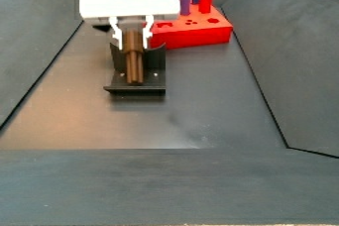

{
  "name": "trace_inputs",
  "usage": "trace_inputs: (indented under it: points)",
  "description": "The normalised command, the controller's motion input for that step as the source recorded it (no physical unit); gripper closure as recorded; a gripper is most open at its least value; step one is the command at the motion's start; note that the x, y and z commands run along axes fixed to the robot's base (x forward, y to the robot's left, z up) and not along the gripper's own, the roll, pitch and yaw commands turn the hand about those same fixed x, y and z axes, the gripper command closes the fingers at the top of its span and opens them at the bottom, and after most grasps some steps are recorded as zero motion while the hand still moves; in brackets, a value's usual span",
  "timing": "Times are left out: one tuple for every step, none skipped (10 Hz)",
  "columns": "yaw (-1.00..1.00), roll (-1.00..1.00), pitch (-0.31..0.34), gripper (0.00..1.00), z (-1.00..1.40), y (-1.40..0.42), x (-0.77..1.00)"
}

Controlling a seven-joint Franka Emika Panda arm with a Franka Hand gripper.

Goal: Pick up the 3 prong object. Move up. Place the 3 prong object on the fixture. Regrasp the 3 prong object. Move to above the board. Insert the 3 prong object.
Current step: Move to above the board.

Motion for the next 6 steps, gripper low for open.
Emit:
trace_inputs:
  points:
    - [-0.25, 0.09, -0.157, 1.0, 1.0, 0.17, 0.04]
    - [-0.27, 0.04, -0.078, 1.0, 1.0, 0.16, 0.03]
    - [-0.26, 0.02, -0.045, 1.0, 1.0, 0.16, 0.03]
    - [-0.23, 0.0, 0.019, 1.0, 1.0, 0.16, 0.02]
    - [-0.21, -0.01, 0.04, 1.0, 1.0, 0.16, 0.02]
    - [-0.16, -0.01, 0.078, 1.0, 1.0, 0.15, 0.01]
